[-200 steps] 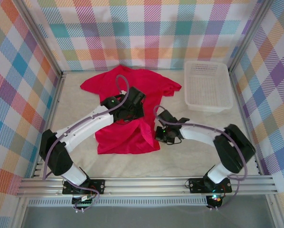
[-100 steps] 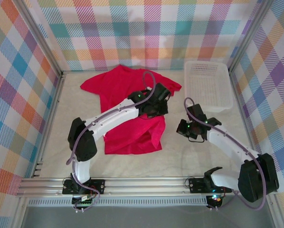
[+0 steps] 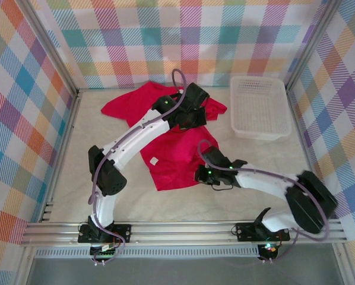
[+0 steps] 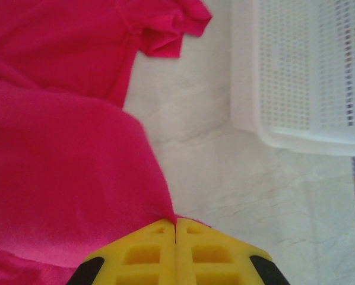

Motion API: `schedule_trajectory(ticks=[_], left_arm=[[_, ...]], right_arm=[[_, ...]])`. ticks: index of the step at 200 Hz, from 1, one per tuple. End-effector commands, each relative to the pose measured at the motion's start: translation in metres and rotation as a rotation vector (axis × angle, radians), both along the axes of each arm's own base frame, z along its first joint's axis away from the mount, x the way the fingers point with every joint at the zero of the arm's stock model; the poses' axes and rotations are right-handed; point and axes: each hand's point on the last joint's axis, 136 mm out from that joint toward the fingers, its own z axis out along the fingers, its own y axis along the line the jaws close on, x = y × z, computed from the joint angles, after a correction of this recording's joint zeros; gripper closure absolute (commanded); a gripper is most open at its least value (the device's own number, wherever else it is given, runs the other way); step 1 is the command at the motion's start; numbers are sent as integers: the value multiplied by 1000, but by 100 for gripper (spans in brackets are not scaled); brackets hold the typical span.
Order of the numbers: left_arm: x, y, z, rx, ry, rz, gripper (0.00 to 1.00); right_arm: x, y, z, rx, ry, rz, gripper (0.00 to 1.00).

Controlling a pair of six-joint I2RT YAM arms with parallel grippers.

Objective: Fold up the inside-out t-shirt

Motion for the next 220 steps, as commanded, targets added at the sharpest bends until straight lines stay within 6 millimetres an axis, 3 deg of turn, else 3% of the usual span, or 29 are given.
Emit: schedule_trajectory(ticks=[1,24,55,86,98,118,131,149,166,196,209,220], left_arm=[[-8,28,42,-15,-66,9,100],[-10,38,51,-17,-77,13,100],[-13,44,61,-36,-89,15,100],[-15,36,73,-103,-99,3,100],[-15,33,73,-119,-92,3,100],[-16,28,70,-135,-77,2,100],[-18,24,68,-146,-70,-1,100],[-18,20,73,-169,-75,0,100],[-16,19,83,-192,-91,6,100],[-16,20,101,-206,-118,5,100],[-14,25,106,-203,-129,16,100],[-13,30,107,-201,-130,26,100]], right_arm=[[56,21,22,23,-152,-71,93],[86,21,17,-5,-171,-113,94],[111,14,10,-60,-226,-151,90],[138,43,15,-4,-263,-121,82],[147,59,17,34,-259,-110,71],[162,77,15,64,-234,-126,36],[172,85,10,64,-196,-165,24],[180,97,-8,89,-114,-235,16],[183,100,-30,41,10,-321,15],[191,99,-49,-162,157,-364,16],[192,100,-66,-217,204,-360,28],[191,104,-78,-208,230,-353,48]])
